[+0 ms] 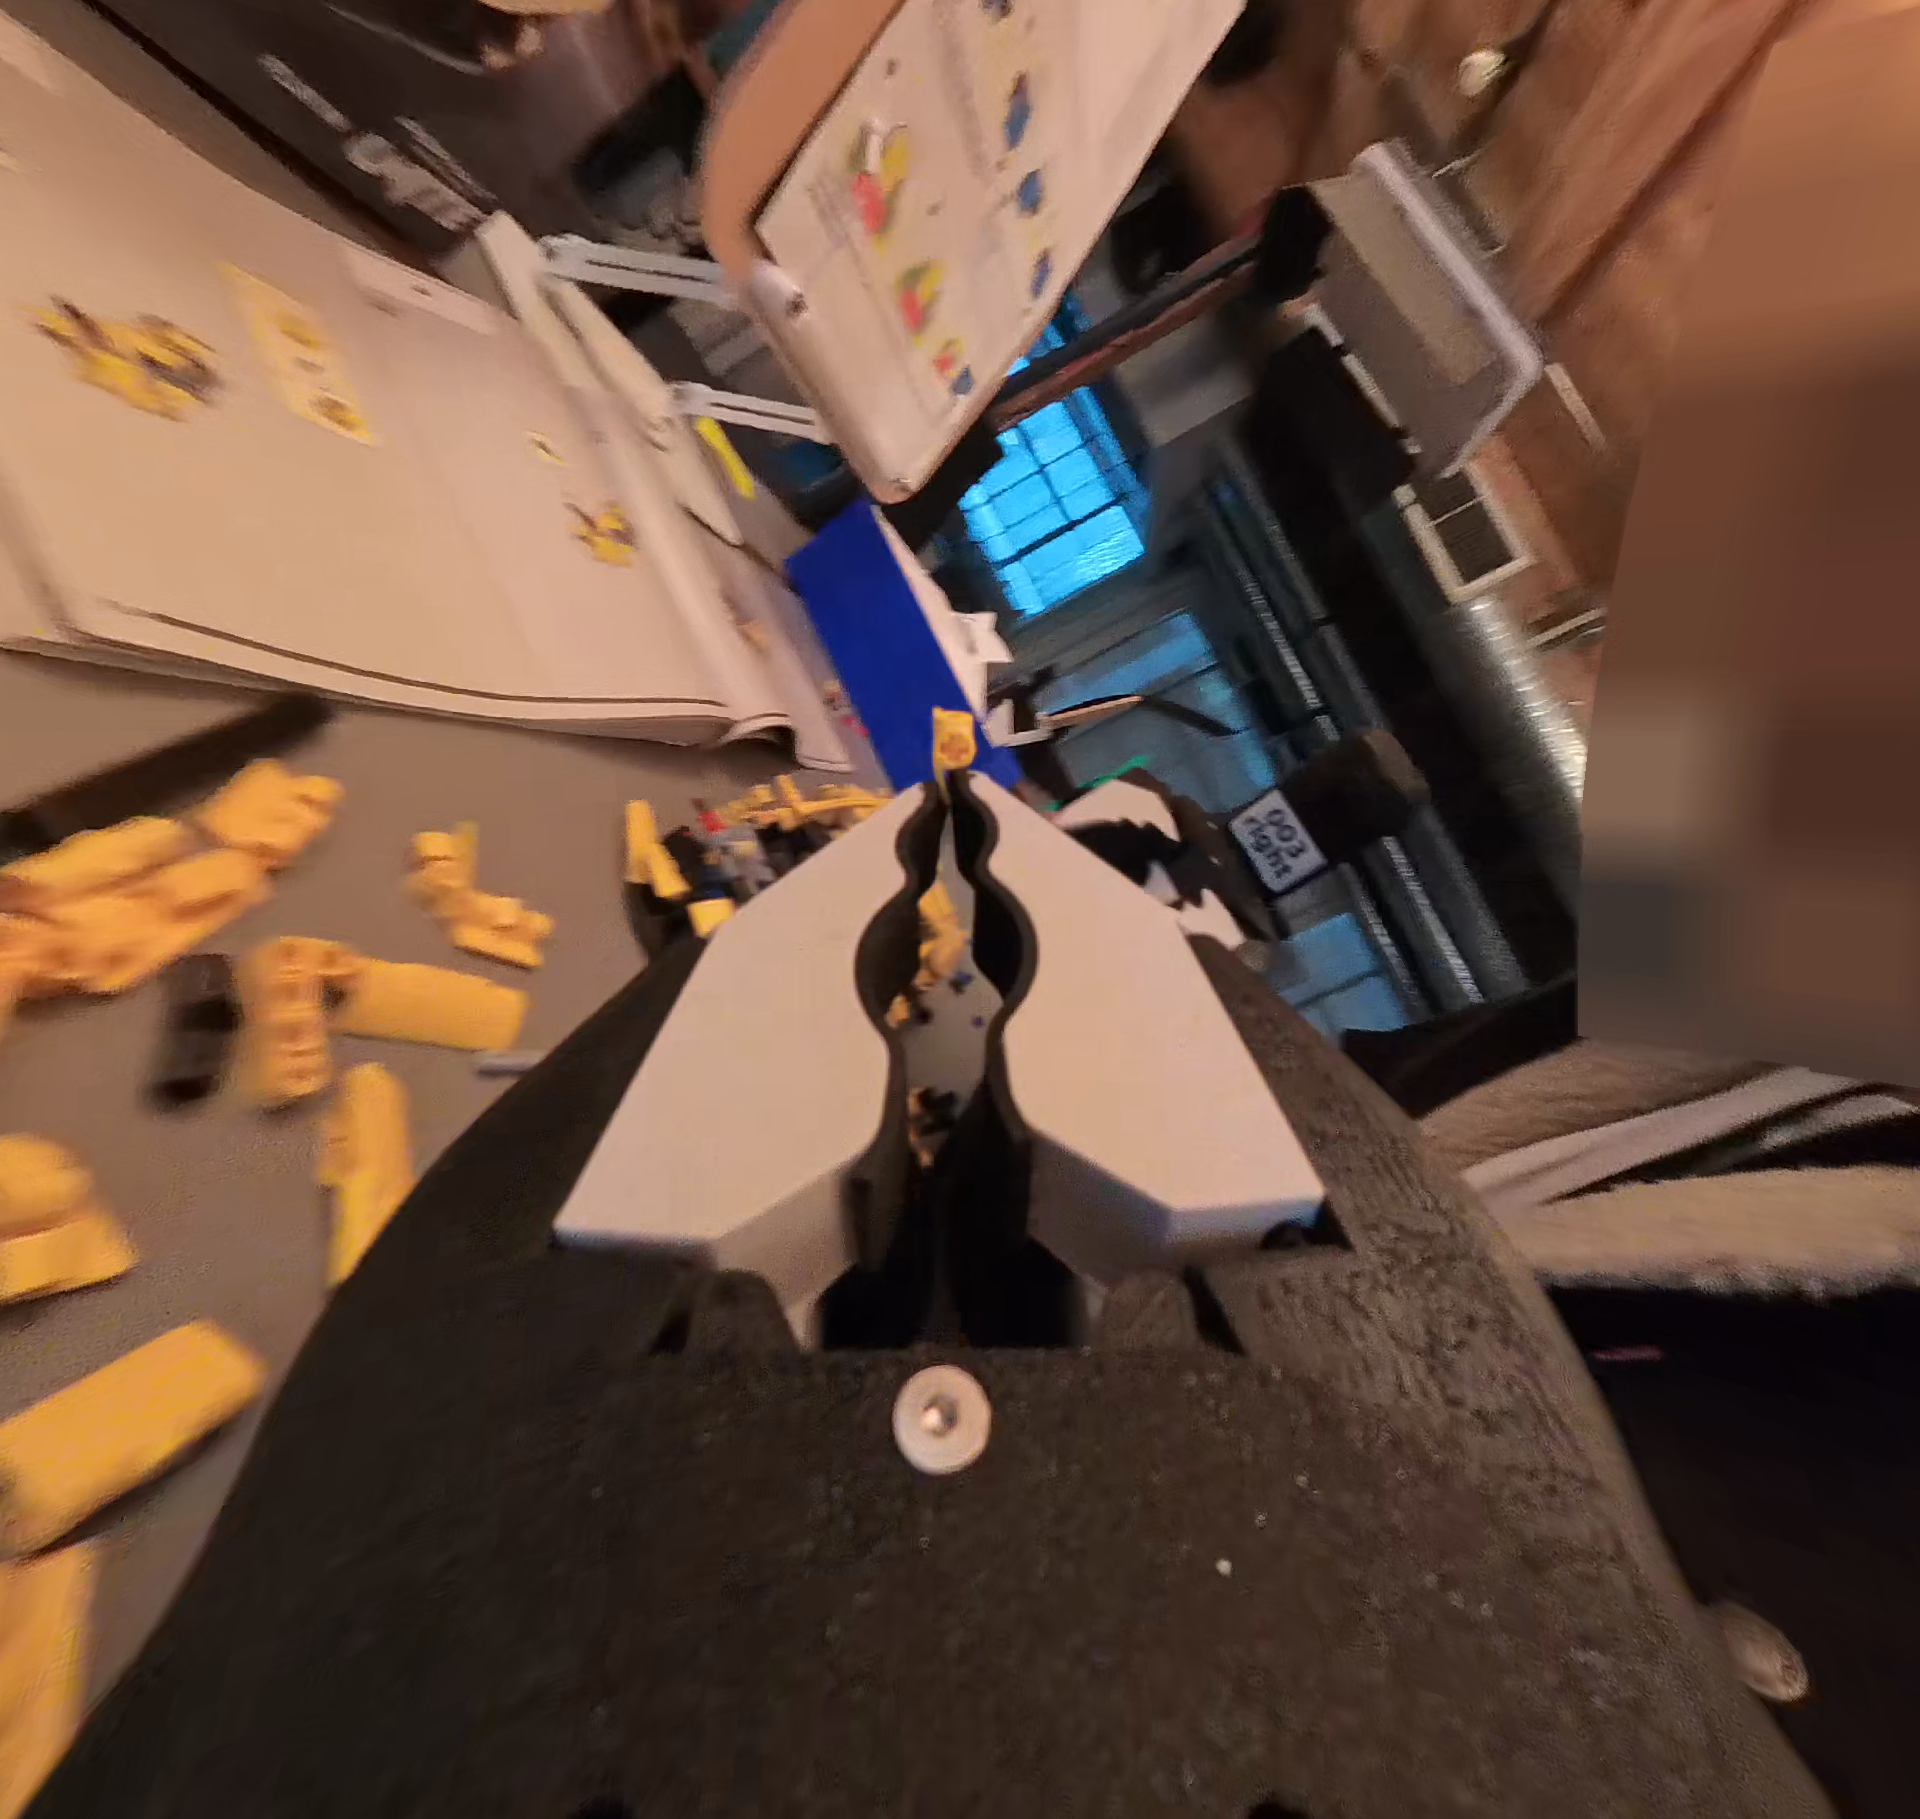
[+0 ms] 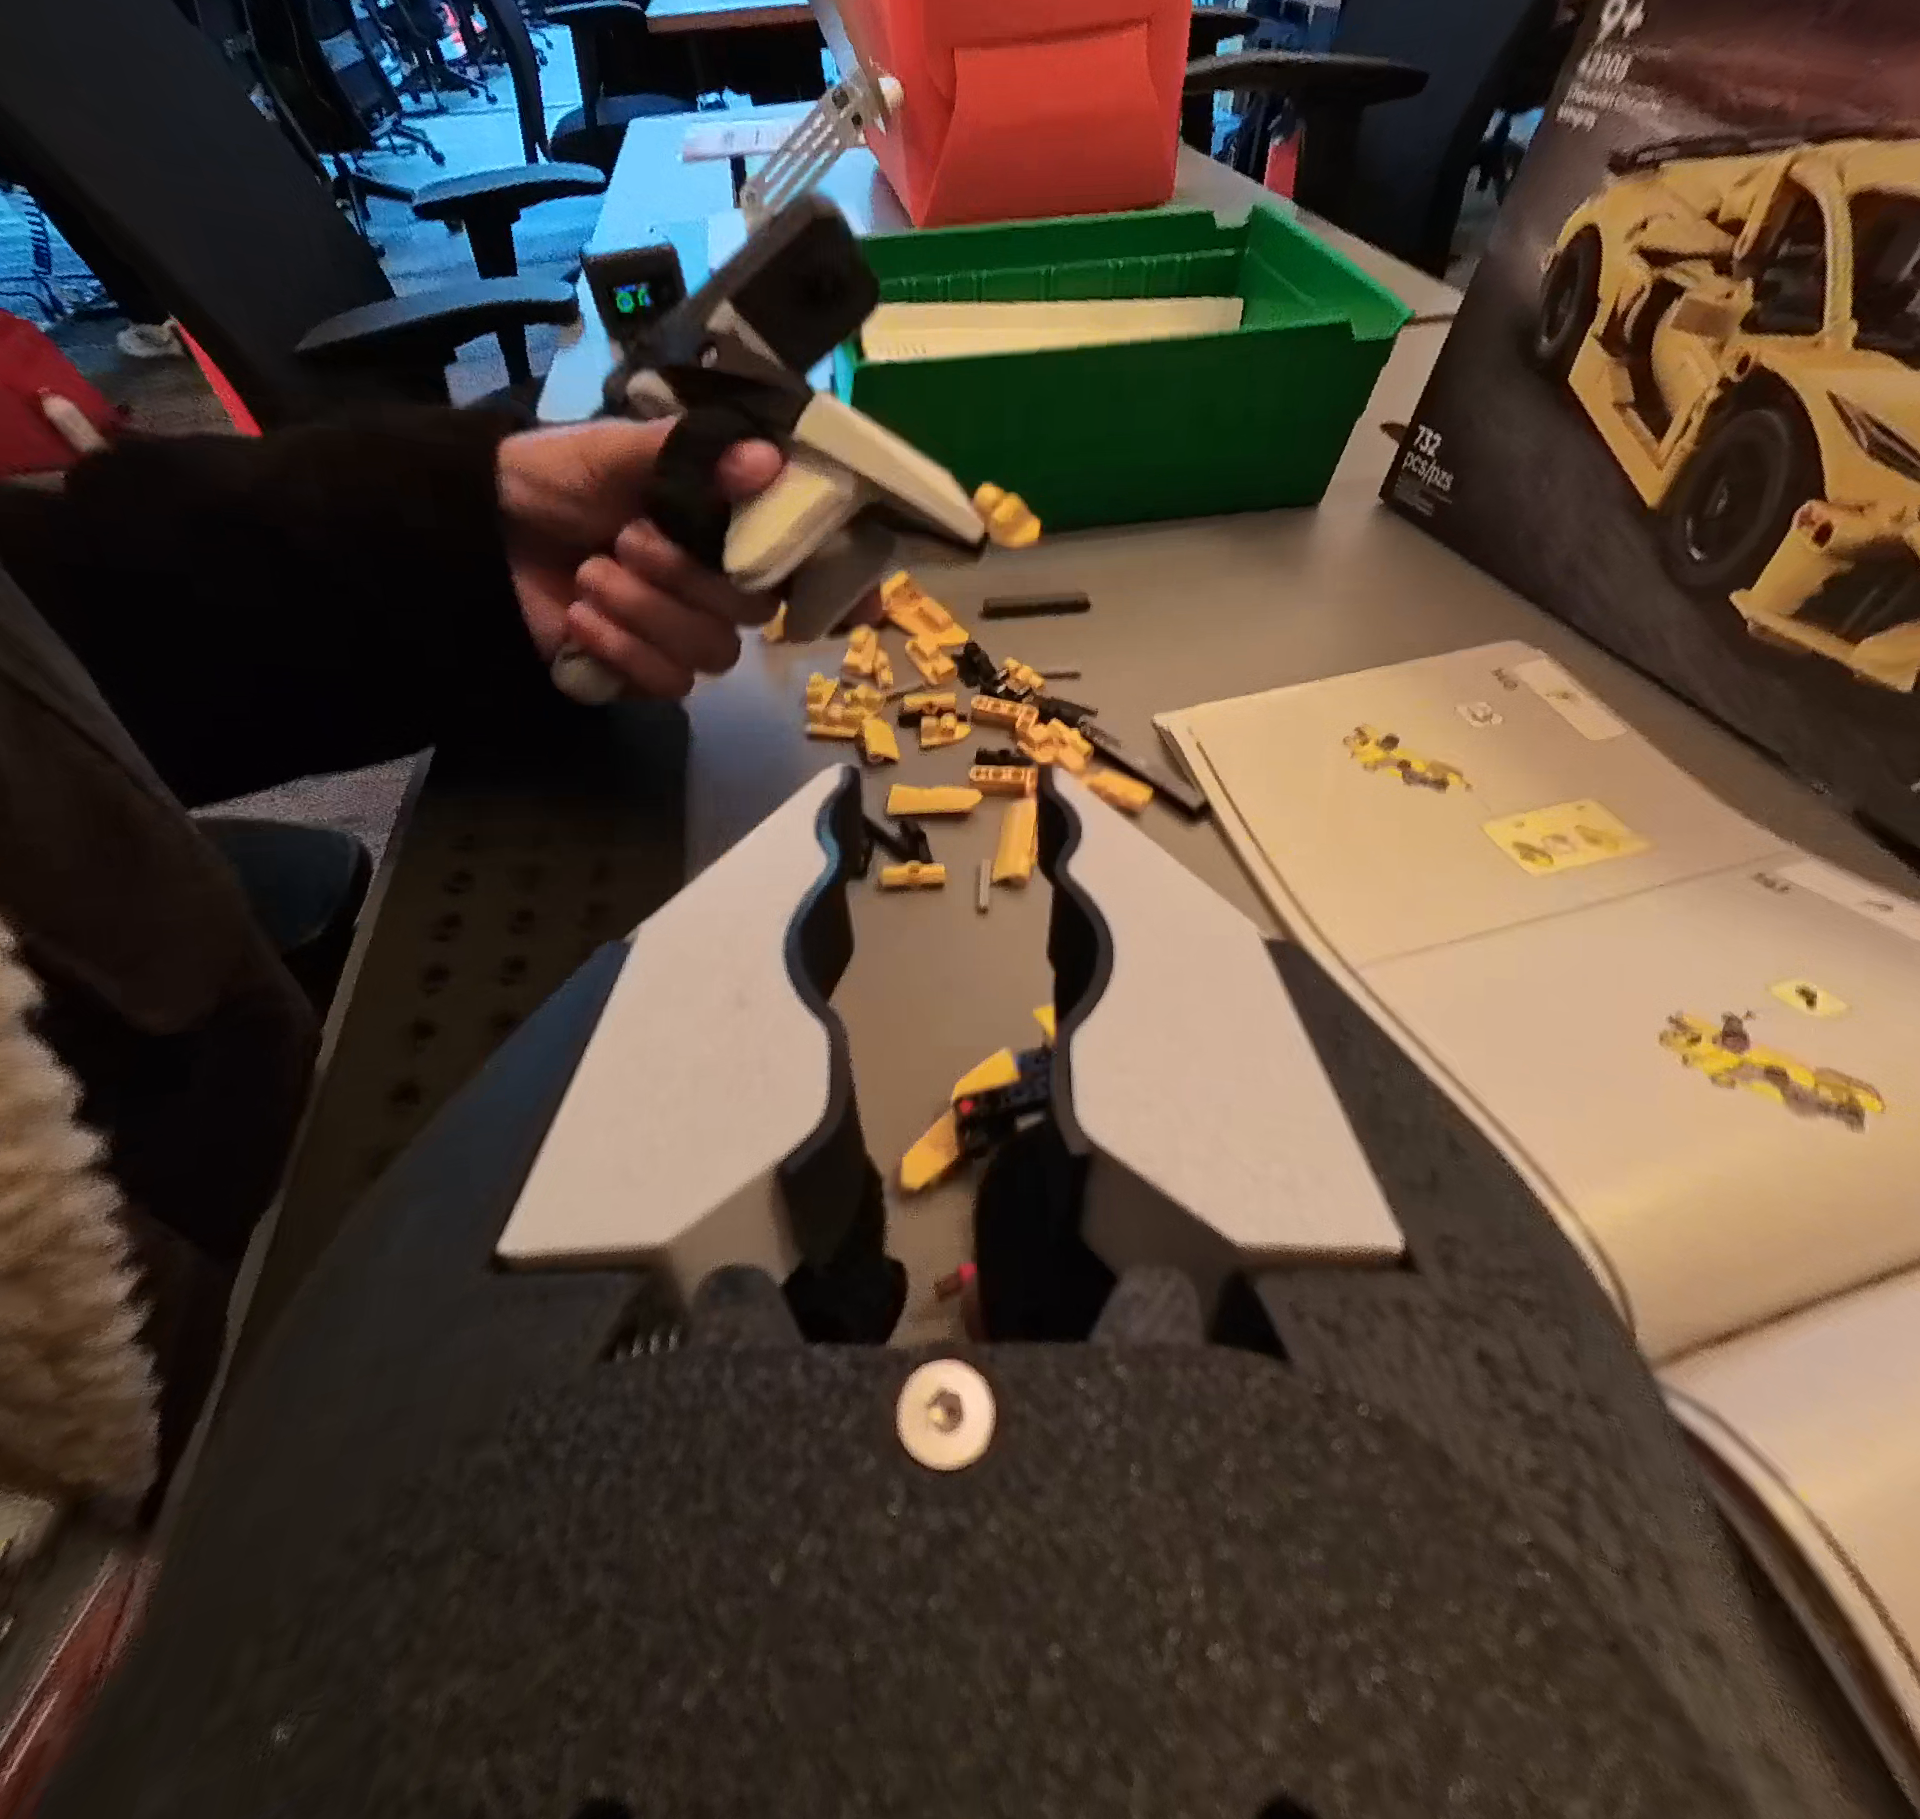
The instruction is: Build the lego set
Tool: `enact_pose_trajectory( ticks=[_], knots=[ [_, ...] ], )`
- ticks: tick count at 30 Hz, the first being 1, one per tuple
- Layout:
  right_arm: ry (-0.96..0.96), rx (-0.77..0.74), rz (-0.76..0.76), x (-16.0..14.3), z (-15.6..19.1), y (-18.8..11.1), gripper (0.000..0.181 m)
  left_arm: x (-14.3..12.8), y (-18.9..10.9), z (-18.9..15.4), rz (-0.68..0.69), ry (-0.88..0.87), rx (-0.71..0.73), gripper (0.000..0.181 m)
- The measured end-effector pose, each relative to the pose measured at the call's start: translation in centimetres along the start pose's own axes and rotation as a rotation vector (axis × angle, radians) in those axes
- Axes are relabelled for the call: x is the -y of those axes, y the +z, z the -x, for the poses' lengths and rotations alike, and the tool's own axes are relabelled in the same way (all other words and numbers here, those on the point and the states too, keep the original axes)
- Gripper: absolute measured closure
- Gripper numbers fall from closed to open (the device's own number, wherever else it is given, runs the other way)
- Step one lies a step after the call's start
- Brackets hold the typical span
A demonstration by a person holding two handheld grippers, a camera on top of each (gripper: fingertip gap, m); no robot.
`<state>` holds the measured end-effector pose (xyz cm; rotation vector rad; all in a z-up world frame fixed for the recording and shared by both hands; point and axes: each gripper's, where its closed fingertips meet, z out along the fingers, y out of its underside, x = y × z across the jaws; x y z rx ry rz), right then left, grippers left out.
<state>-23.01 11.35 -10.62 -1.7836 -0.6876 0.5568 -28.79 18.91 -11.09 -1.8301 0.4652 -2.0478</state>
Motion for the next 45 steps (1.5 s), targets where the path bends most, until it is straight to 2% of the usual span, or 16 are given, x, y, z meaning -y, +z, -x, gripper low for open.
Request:
enact_pose_trajectory(
  ticks=[2, 7, 11, 13, 14, 16, 19, 20, 23, 29, 34, 38, 41, 45],
  knots=[
    [0.024, -0.001, -0.024, 0.9, -0.6, 0.7, 0.152, -0.9, 1.0, -1.1, 0.013, -0.037, -0.065, 0.18],
    [0.258, 0.136, -0.145, 3.2, -0.7, 1.5, 0.155, -2.4, 3.0, -4.1, 0.038, -0.101, -0.191, 0.18],
    [0.328, 0.166, -0.168, 3.4, -0.8, 1.5, 0.157, -3.1, 3.8, -5.2, 0.065, -0.096, -0.216, 0.18],
    [0.315, 0.152, -0.156, 3.1, -0.8, 1.4, 0.157, -3.2, 3.8, -4.9, 0.075, -0.072, -0.184, 0.18],
    [0.305, 0.142, -0.147, 2.9, -0.9, 1.3, 0.157, -3.4, 3.7, -3.9, 0.096, -0.018, -0.11, 0.18],
    [0.288, 0.124, -0.131, 2.4, -0.9, 0.9, 0.157, -4.0, 2.4, 0.3, 0.2, 0.228, 0.195, 0.181],
    [0.299, 0.113, -0.101, 1.0, -0.9, 0.4, 0.157, -2.5, -3.3, 7.3, 0.426, 0.726, 0.772, 0.18],
    [0.311, 0.116, -0.092, 0.6, -0.9, 0.3, 0.157, -1.9, -5.0, 8.5, 0.51, 0.866, 0.896, 0.18],
    [0.342, 0.124, -0.079, -0.3, -0.7, 0.3, 0.156, -1.5, -7.3, 10.0, 0.677, 1.076, 1.037, 0.18],
    [0.294, 0.117, -0.038, -0.8, -0.2, 0.4, 0.156, -3.1, -6.7, 11.1, 0.865, 1.266, 1.014, 0.18],
    [0.271, 0.125, -0.028, -0.9, 0.2, 0.4, 0.155, -4.4, -6.4, 11.9, 0.917, 1.243, 0.979, 0.179],
    [0.281, 0.136, -0.02, -1.2, 0.4, 0.5, 0.155, -4.9, -6.3, 11.7, 0.887, 1.191, 0.942, 0.178],
    [0.284, 0.142, -0.012, -1.4, 0.5, 0.4, 0.155, -5.1, -6.7, 11.0, 0.837, 1.11, 0.91, 0.164],
    [0.279, 0.139, -0.008, -1.5, 0.5, 0.1, 0.155, -4.2, -8.8, 9.2, 0.683, 0.94, 0.863, 0.16]
  ],
)
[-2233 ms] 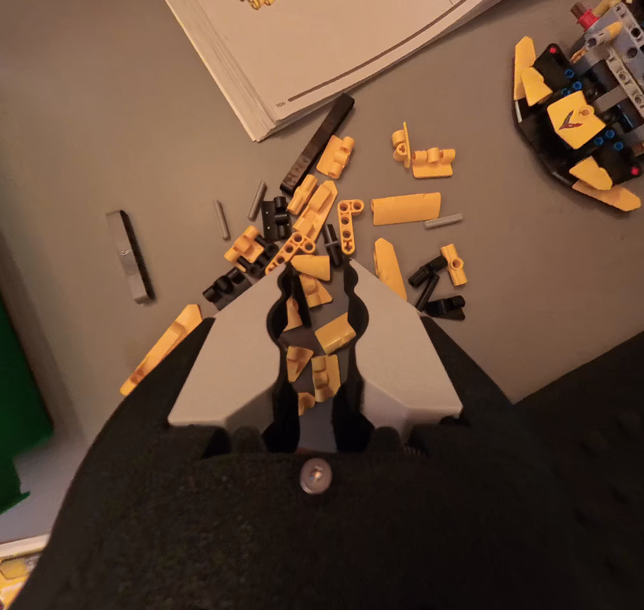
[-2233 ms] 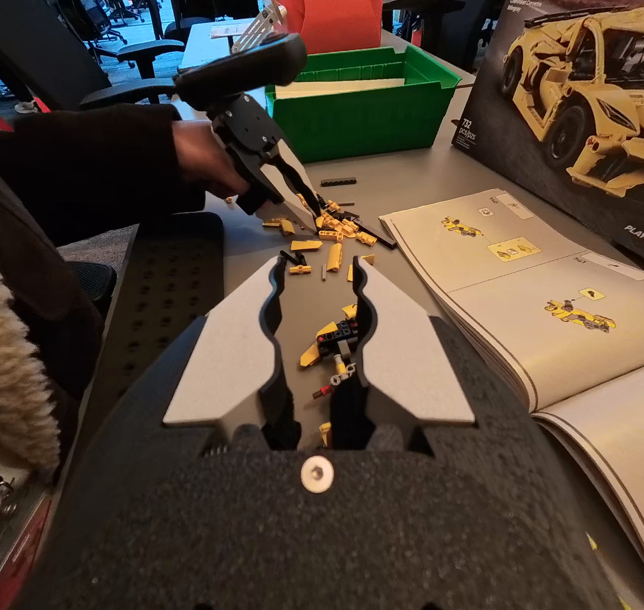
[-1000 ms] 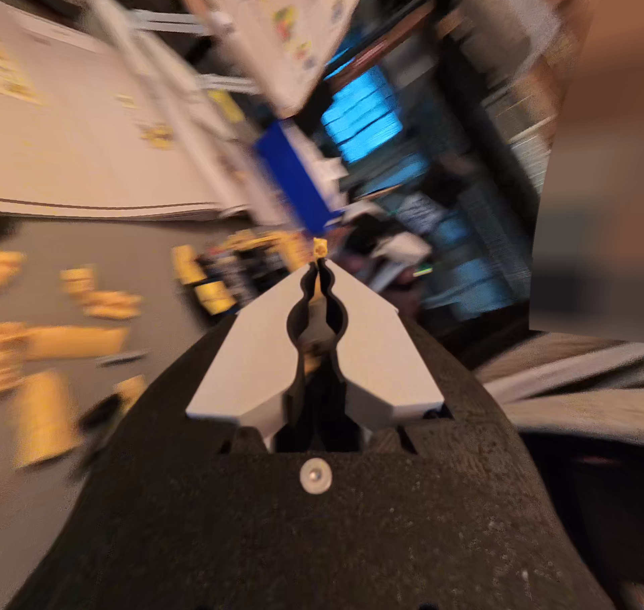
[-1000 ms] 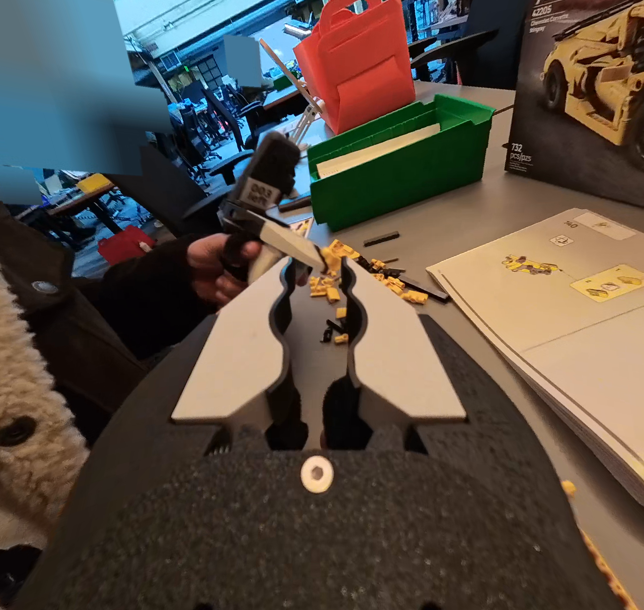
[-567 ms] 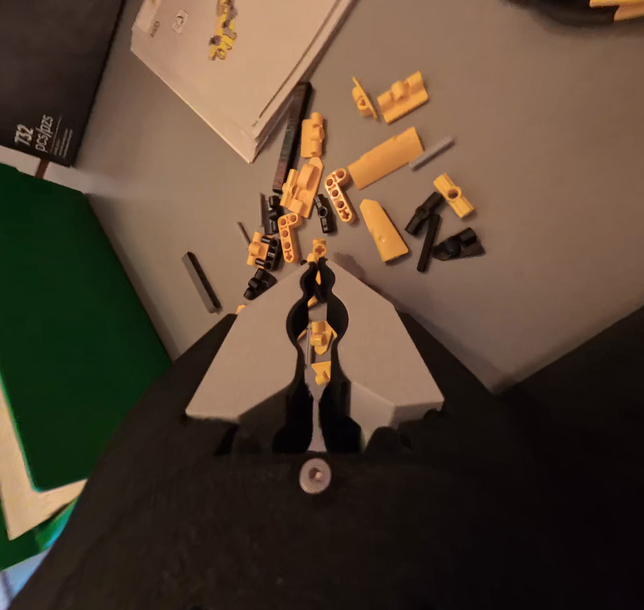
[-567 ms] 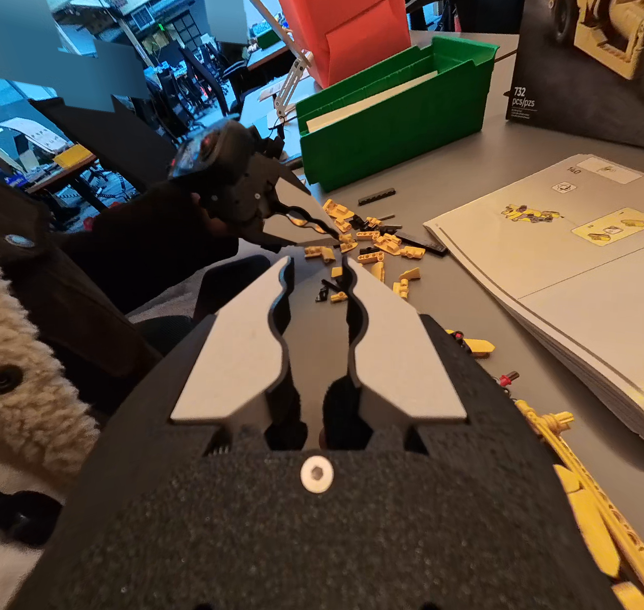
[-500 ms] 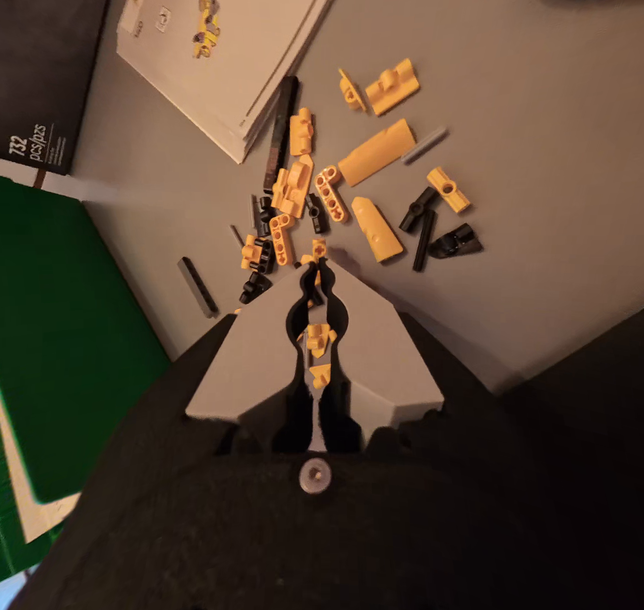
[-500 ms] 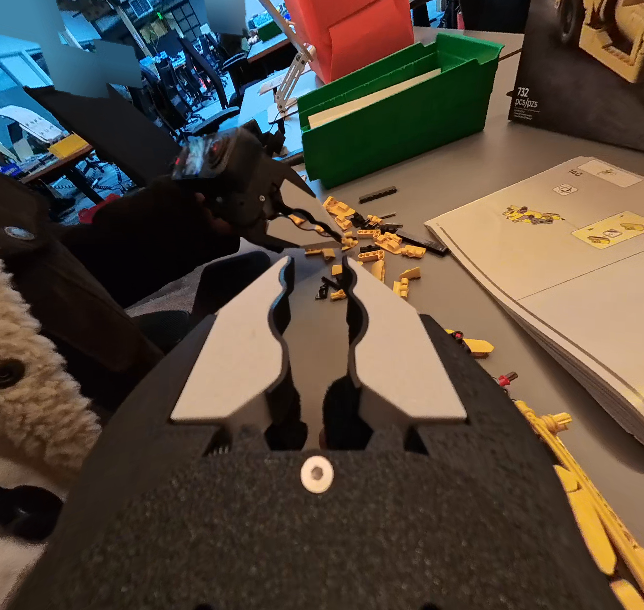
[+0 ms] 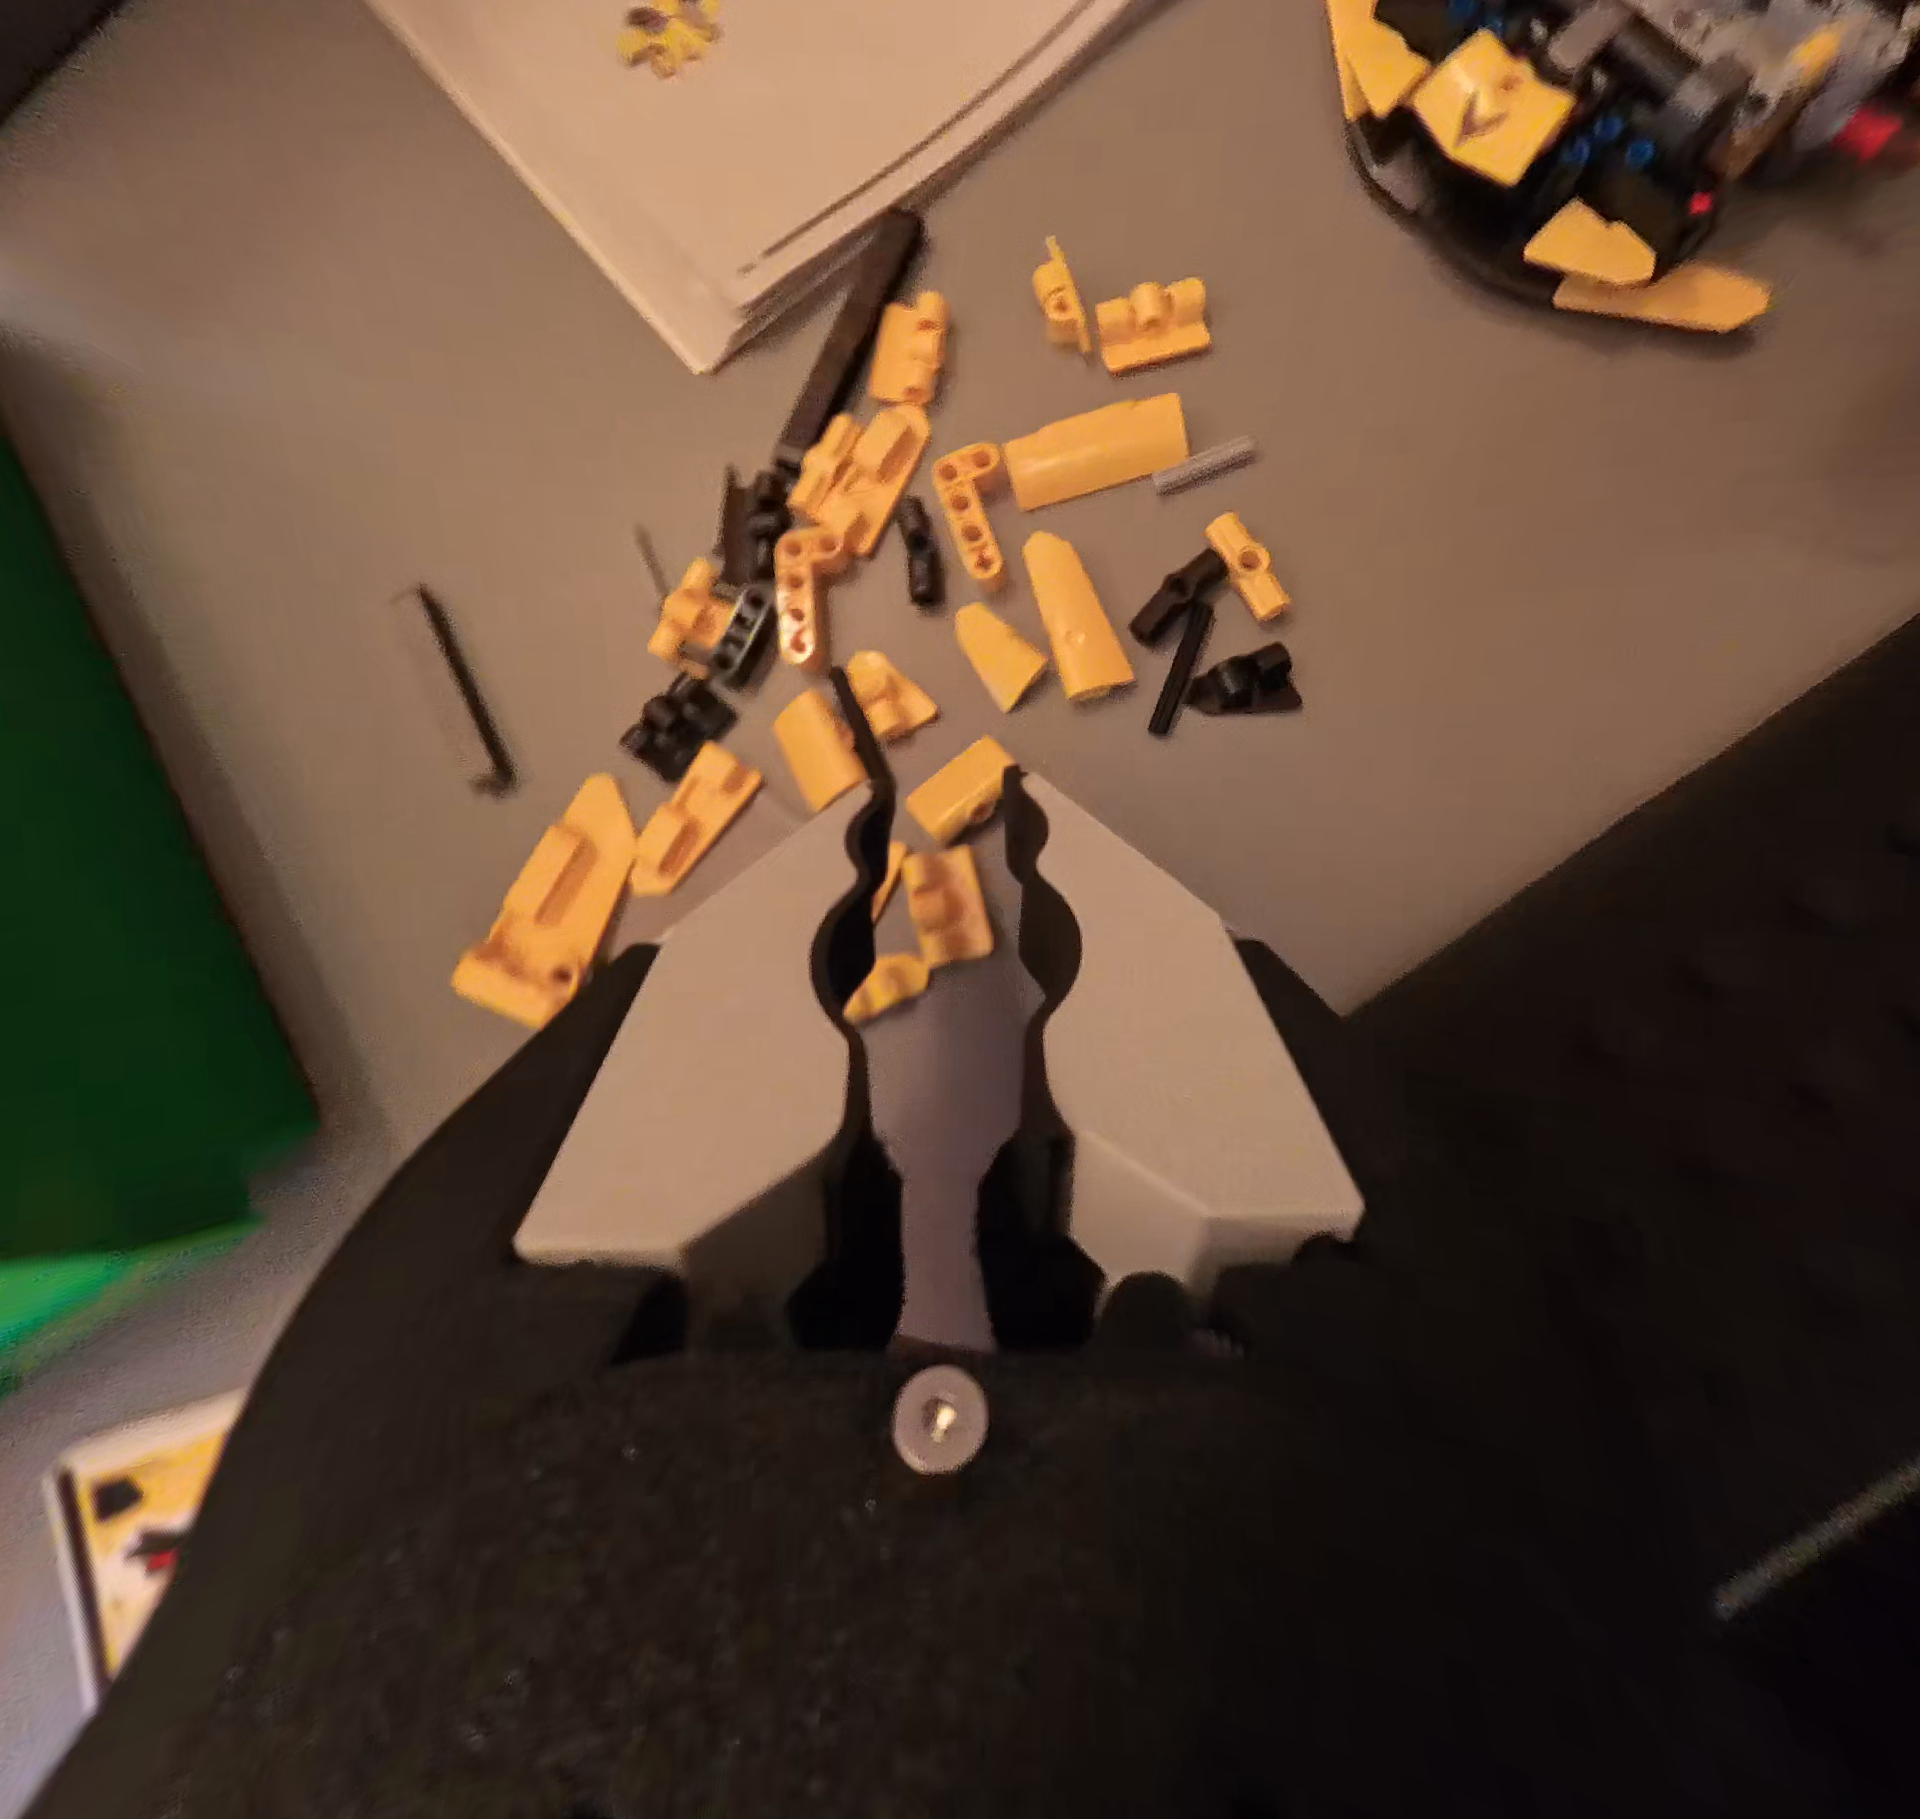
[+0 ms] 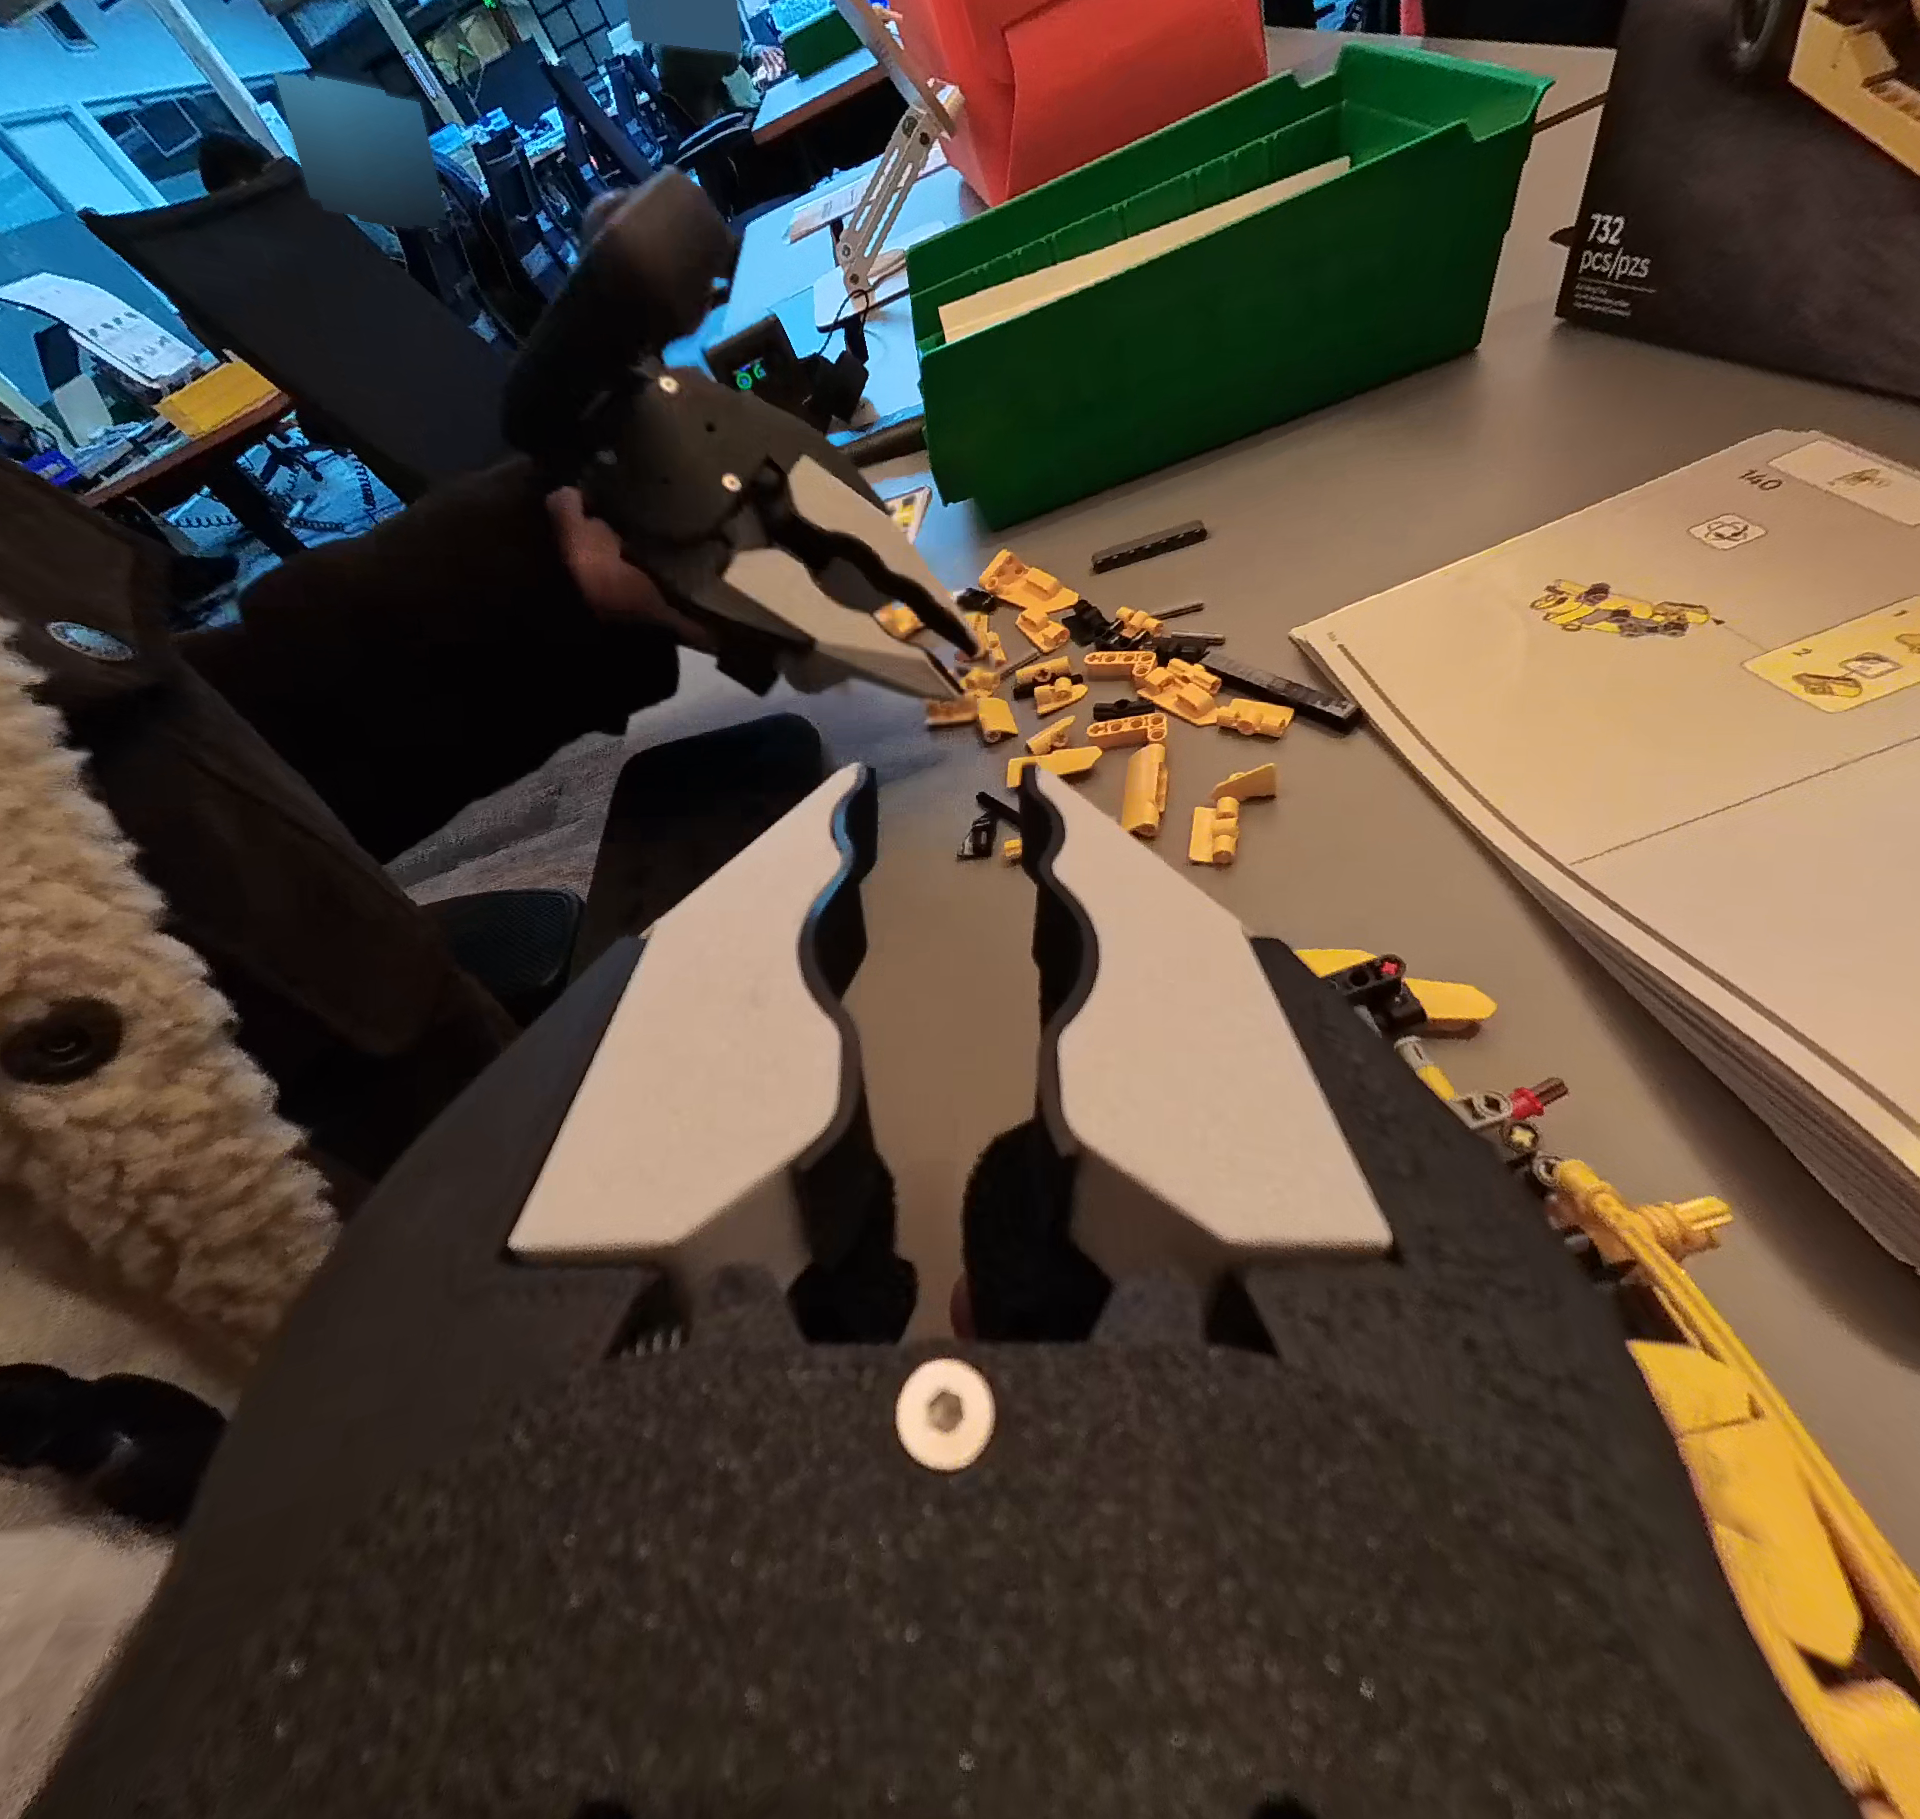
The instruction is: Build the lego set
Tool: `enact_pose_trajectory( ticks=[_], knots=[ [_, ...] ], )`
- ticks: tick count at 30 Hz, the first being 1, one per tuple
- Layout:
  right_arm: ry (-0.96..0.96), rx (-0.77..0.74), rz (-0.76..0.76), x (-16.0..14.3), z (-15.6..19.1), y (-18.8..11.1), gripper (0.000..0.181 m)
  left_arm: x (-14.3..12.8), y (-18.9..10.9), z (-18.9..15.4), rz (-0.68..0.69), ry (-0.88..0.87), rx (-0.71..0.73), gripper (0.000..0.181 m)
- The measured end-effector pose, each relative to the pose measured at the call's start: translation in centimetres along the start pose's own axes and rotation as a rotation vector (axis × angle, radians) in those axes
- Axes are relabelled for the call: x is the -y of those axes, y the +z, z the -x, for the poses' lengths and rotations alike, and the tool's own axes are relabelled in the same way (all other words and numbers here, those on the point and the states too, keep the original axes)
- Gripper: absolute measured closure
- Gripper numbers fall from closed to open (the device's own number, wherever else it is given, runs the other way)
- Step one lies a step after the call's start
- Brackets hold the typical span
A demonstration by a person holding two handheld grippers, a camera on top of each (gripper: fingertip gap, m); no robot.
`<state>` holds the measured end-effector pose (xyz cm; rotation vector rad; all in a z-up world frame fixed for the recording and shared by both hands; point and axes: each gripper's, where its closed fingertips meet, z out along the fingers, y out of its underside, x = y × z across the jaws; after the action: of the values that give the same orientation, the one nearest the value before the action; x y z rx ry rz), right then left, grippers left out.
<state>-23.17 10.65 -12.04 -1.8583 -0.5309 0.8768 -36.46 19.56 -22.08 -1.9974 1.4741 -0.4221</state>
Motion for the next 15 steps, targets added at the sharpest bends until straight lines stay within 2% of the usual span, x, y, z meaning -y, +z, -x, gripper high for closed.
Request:
enact_pose_trajectory(
  ticks=[5, 12, 15],
  knots=[
    [0.025, 0.004, -0.004, -0.3, -0.2, 0.0, 0.155, -2.7, -2.3, 1.9, 0.004, -0.12, 0.015, 0.157],
    [0.007, 0.016, 0.026, -0.6, 0.4, 0.5, 0.155, -2.1, -1.7, -0.2, -0.017, -0.085, -0.045, 0.154],
    [-0.004, 0.009, 0.04, -0.8, 0.5, 0.3, 0.155, -2.6, -1.5, 0.0, 0.0, -0.092, -0.034, 0.154]
  ],
)
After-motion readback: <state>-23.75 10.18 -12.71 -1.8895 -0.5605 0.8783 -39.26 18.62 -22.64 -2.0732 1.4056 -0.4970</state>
